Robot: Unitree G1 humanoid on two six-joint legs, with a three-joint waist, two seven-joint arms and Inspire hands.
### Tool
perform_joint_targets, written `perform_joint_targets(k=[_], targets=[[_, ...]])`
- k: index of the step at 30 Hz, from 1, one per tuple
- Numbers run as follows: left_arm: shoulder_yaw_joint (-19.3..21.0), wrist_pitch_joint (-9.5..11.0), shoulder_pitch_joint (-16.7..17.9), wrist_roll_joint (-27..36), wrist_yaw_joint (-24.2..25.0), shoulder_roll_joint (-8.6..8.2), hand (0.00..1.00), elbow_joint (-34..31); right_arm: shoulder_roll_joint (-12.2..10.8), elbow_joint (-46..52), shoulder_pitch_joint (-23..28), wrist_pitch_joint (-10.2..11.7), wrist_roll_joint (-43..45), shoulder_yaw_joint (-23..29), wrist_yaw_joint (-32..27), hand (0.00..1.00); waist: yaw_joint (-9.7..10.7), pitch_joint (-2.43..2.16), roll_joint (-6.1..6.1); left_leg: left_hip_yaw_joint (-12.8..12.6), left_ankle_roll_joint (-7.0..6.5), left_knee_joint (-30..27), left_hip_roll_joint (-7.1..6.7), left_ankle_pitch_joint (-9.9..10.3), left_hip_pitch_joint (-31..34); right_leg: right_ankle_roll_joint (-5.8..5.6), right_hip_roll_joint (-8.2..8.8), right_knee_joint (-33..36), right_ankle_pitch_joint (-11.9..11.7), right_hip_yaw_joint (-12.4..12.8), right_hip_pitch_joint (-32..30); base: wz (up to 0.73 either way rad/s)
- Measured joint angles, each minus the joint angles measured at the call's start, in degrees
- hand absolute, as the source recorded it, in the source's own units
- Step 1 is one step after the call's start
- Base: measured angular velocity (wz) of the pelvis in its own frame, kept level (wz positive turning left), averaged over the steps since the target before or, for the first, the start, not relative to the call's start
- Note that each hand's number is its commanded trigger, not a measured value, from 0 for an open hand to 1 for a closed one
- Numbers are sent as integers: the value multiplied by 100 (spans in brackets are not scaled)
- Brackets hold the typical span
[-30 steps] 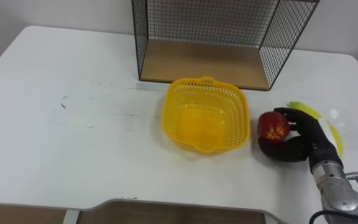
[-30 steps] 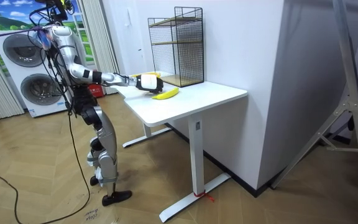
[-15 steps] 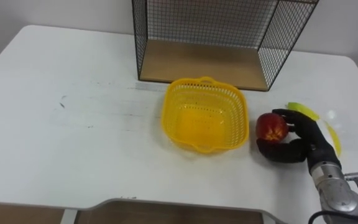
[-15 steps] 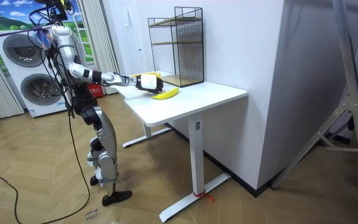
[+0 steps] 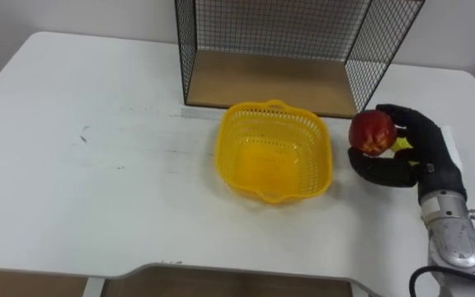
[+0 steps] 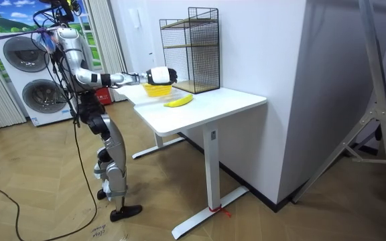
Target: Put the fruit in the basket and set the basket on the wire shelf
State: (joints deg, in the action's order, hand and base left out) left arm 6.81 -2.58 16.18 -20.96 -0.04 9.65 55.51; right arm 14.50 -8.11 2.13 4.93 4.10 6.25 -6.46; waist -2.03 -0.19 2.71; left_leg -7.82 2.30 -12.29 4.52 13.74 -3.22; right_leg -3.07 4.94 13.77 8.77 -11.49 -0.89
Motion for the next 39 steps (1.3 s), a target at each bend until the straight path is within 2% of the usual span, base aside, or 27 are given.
perform_joint_targets(k=[12,17,25,33,39], targets=[[1,5,31,1,71,-18,0,-23,1,591,0,-1,-400,49,-71,100,-1,12,-50,4,0,10,0,0,8,0,1,13,0,0,-22,0],[-33,20,-43,16,52,-15,0,-26,1,902,-33,55,-134,-11,-270,100,12,12,-52,5,-1,5,0,-1,71,0,0,11,0,0,-77,0],[-97,131,-133,127,13,-14,0,-29,0,909,-36,55,90,-274,-203,100,-33,16,-59,-1,-1,-3,0,-1,92,0,-3,36,0,33,-124,-1],[-108,136,-187,126,-62,-2,0,130,0,1092,-36,50,127,-606,271,100,-39,37,-24,-13,-1,-11,1,-1,61,2,-3,50,-1,41,-102,-1],[-146,128,-267,121,-71,-3,0,273,-3,1094,-34,46,205,-752,585,100,-89,64,-63,-8,1,49,4,0,79,4,-4,71,-2,33,-122,0]])
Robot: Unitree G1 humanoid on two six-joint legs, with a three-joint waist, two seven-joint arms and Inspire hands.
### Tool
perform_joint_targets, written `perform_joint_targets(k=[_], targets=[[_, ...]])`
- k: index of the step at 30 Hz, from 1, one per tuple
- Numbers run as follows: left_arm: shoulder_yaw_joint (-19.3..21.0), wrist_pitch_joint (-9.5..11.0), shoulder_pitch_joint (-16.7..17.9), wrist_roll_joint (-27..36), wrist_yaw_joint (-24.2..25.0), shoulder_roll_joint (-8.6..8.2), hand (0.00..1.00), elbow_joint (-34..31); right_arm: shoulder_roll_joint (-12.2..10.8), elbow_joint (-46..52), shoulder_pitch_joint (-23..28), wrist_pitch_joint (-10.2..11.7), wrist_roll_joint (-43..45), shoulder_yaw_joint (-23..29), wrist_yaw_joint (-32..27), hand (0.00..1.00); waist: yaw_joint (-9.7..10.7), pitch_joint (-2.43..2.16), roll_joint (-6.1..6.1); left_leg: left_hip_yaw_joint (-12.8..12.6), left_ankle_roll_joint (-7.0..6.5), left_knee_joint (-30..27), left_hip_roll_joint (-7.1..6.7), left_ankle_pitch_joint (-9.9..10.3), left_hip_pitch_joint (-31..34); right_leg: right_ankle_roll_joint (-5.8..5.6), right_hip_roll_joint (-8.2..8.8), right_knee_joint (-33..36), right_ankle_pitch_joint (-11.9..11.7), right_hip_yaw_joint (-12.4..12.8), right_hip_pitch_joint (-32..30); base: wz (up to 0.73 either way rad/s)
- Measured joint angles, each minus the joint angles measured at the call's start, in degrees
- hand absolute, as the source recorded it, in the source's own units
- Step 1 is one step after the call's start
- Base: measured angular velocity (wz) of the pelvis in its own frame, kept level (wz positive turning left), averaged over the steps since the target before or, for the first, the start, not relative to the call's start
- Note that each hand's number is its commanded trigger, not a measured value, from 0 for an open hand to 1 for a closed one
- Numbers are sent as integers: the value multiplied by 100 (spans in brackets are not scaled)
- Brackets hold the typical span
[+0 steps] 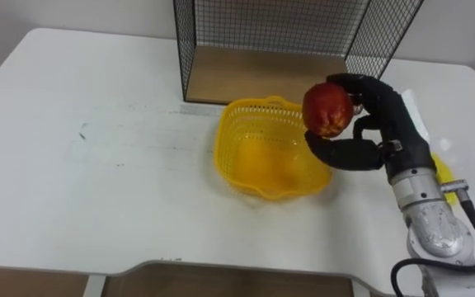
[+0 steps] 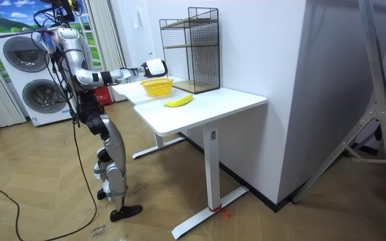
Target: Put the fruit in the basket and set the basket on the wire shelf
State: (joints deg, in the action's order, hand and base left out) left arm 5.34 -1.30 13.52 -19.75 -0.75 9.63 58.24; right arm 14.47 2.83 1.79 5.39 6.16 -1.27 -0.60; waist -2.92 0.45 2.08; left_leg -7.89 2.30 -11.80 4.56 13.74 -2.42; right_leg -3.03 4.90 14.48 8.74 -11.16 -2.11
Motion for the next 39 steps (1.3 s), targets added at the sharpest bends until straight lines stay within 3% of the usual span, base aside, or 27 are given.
perform_joint_targets(k=[16,17,18,19,20,39], targets=[[-123,-5,-34,0,-2,5,0,62,-12,-1,3,-29,94,-255,211,97,-65,-41,-7,2,-4,-4,-4,-4,-15,-1,-3,-53,0,1,19,0],[-124,-7,-40,0,-1,5,0,89,-12,-1,2,-43,91,-255,214,73,-64,-46,-15,2,-4,-4,-4,-4,-17,-1,-3,-53,0,0,21,0],[-123,-11,-41,0,1,5,0,90,-12,-1,3,-49,91,-255,217,60,-63,-47,-19,2,-4,-4,-4,-4,-17,-1,-3,-53,0,0,22,0],[-123,-13,-43,0,7,5,0,91,-12,-1,3,-53,91,-255,230,23,-63,-46,-23,2,-5,-5,-4,-5,-18,-1,-3,-53,0,0,23,0],[-124,-13,-43,0,12,5,0,92,-12,-1,3,-53,91,-256,263,1,-63,-46,-24,2,-4,-5,-4,-6,-18,-1,-3,-53,0,0,23,0],[-130,-14,-58,0,24,6,0,130,-13,-1,3,-57,89,-255,330,0,-53,-29,-30,9,-4,9,-4,-6,-14,-1,-3,-57,0,-11,31,0]])
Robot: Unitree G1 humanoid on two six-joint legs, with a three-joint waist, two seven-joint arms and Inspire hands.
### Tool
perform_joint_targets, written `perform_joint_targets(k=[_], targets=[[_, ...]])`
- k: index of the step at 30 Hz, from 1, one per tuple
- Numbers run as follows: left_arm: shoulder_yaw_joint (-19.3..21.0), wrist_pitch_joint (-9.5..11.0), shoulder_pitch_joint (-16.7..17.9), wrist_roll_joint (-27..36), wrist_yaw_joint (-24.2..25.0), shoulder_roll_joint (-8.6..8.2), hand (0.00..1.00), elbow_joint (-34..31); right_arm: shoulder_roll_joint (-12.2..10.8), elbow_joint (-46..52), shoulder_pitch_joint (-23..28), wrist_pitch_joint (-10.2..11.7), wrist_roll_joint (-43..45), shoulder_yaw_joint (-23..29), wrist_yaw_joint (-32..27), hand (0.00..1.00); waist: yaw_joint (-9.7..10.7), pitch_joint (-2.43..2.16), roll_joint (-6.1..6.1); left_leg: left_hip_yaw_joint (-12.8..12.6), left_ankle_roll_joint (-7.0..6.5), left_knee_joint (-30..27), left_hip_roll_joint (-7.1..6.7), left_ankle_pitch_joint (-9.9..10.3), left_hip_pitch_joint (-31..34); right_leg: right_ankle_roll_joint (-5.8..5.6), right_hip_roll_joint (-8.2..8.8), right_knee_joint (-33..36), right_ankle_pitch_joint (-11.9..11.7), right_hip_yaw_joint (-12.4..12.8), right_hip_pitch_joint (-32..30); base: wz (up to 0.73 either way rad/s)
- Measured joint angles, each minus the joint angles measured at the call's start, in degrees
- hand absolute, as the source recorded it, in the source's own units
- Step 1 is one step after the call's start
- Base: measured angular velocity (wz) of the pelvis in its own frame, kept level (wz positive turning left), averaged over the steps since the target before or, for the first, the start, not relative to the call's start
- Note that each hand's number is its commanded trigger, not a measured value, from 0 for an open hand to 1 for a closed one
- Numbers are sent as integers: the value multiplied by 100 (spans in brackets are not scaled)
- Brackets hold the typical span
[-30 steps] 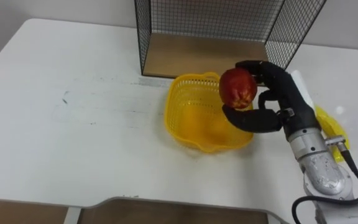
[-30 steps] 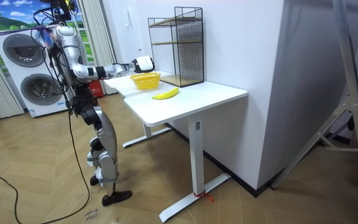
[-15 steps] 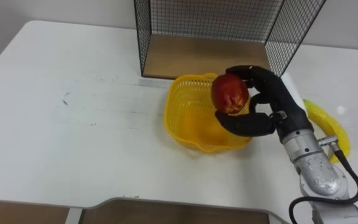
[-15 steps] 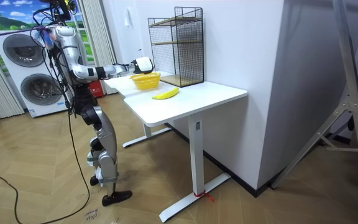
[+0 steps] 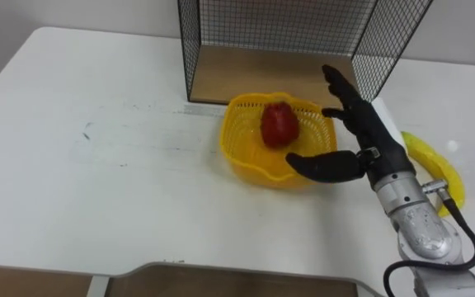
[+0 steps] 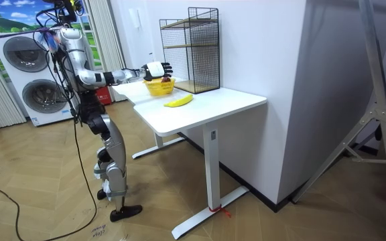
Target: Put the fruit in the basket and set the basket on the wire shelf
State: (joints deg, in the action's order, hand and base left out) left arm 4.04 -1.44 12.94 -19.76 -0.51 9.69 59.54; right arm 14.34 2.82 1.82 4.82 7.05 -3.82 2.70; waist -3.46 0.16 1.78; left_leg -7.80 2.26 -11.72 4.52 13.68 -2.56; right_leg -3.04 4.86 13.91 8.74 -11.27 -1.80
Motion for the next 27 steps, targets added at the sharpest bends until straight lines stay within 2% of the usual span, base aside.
perform_joint_targets(k=[13,19,27], targets=[[7,0,-12,-3,-33,2,0,3,-20,0,0,0,4,1,-5,0,-1,3,31,-1,0,1,-1,0,31,0,0,-1,0,2,-38,0],[23,1,-11,-8,-57,35,0,-7,-62,2,0,0,4,21,-5,0,8,-34,115,0,0,-10,-2,0,35,0,1,-1,0,3,-37,0],[27,21,-16,-2,-57,35,0,-9,-74,91,-1,27,-97,225,-173,0,16,-13,94,0,0,-46,0,0,41,0,2,3,0,-1,-28,0]])
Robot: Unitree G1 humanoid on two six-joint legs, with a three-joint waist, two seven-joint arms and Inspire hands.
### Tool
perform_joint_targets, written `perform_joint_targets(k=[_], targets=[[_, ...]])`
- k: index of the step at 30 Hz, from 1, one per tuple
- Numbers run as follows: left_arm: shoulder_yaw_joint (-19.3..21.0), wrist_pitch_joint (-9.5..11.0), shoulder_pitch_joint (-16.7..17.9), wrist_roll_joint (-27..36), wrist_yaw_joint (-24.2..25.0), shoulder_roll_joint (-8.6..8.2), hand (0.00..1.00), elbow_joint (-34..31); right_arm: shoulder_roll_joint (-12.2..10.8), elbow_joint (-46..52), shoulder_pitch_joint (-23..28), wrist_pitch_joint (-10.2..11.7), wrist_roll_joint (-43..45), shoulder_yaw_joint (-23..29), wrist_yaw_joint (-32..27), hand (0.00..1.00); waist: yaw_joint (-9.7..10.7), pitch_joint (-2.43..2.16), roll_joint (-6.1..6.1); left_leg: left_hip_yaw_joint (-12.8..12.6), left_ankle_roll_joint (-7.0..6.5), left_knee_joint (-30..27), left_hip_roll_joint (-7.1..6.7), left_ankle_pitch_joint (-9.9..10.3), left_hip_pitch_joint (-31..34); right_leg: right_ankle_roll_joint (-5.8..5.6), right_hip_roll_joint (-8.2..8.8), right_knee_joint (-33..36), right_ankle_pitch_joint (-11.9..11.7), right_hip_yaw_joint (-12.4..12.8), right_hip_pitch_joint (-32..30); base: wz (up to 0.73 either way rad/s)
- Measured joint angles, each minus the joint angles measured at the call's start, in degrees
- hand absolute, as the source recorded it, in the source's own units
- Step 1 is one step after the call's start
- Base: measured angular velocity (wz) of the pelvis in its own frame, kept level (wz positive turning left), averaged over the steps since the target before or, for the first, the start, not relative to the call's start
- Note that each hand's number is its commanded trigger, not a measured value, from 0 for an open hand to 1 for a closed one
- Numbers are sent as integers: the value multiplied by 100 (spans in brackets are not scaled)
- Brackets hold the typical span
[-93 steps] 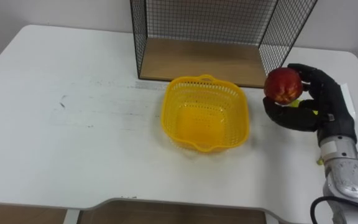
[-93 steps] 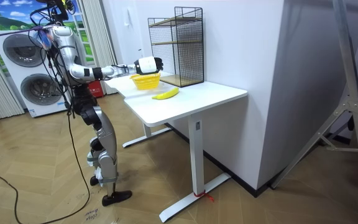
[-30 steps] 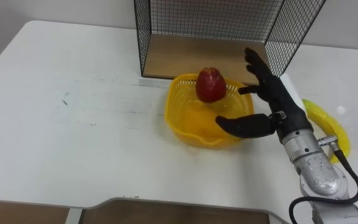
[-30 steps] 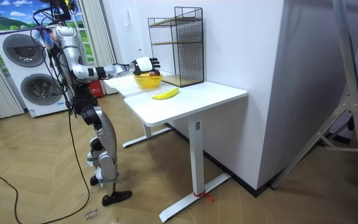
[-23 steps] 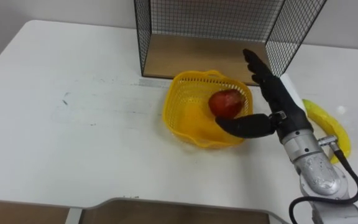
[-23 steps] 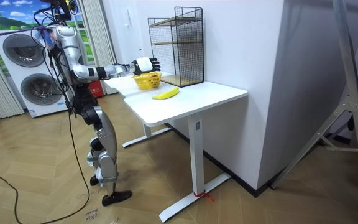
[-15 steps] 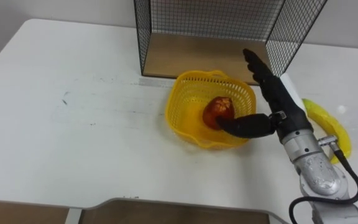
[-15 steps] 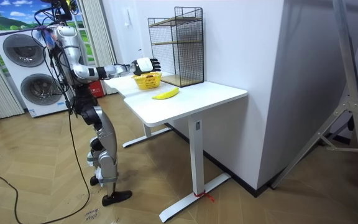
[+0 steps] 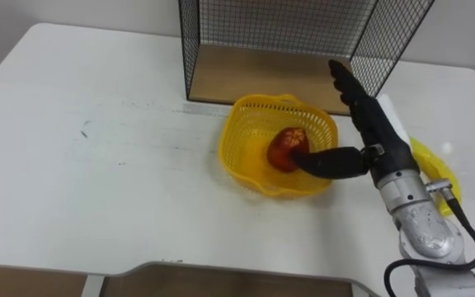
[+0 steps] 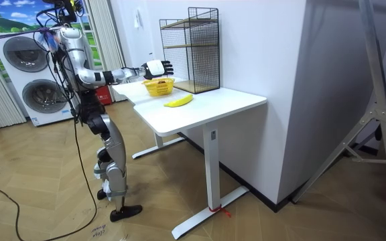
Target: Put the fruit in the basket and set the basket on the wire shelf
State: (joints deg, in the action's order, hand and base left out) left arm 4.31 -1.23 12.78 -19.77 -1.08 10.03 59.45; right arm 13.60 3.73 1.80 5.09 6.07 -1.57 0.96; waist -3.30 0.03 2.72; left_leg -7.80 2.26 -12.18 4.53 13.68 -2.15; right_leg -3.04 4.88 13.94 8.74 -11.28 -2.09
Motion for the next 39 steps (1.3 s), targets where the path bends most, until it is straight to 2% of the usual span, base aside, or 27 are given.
perform_joint_targets(k=[5,7,15,20,27,28,29,36,39], targets=[[1,34,8,1,-5,0,0,17,-2,221,0,82,1,400,-538,0,60,38,-49,-7,0,50,1,0,-11,0,0,3,0,-3,-4,0],[-1,34,52,1,-24,0,0,17,4,222,0,152,-35,507,-712,0,94,37,-48,-19,0,58,0,0,-25,0,0,3,0,-3,-4,0],[18,27,205,-2,-62,-6,0,0,9,116,0,148,-303,854,-1231,0,204,33,-53,-98,0,69,3,-1,-132,-8,0,-37,-4,8,84,-2],[240,25,329,-60,-44,-17,0,16,12,-53,-2,149,-373,1320,-1633,0,241,-13,23,-121,0,52,6,-1,-160,-11,1,-38,-2,4,130,0],[370,25,335,-59,-44,-39,0,-7,19,-136,-2,172,-400,1480,-1872,0,288,3,-8,-143,0,48,15,0,-162,-4,4,-5,-13,1,141,0],[384,23,344,-61,-41,-38,0,-65,40,-280,-4,208,-400,1483,-1874,0,307,19,-30,-143,1,52,16,1,-156,-3,4,-2,-13,0,132,0],[393,23,366,-63,-41,-42,0,-169,77,-438,-4,210,-384,1484,-1873,0,297,7,-2,-144,1,53,16,1,-141,-1,4,1,-15,1,114,0],[518,21,302,-111,24,-42,0,-348,134,-887,-49,172,-302,1472,-1807,0,271,10,-4,-159,-2,46,12,-12,-81,0,5,71,-15,20,-26,-3],[518,-10,298,-111,21,-42,0,-373,161,-1181,-249,67,-309,1471,-1700,0,273,16,43,-147,-6,46,7,-15,-50,0,10,69,-15,15,-51,0]])
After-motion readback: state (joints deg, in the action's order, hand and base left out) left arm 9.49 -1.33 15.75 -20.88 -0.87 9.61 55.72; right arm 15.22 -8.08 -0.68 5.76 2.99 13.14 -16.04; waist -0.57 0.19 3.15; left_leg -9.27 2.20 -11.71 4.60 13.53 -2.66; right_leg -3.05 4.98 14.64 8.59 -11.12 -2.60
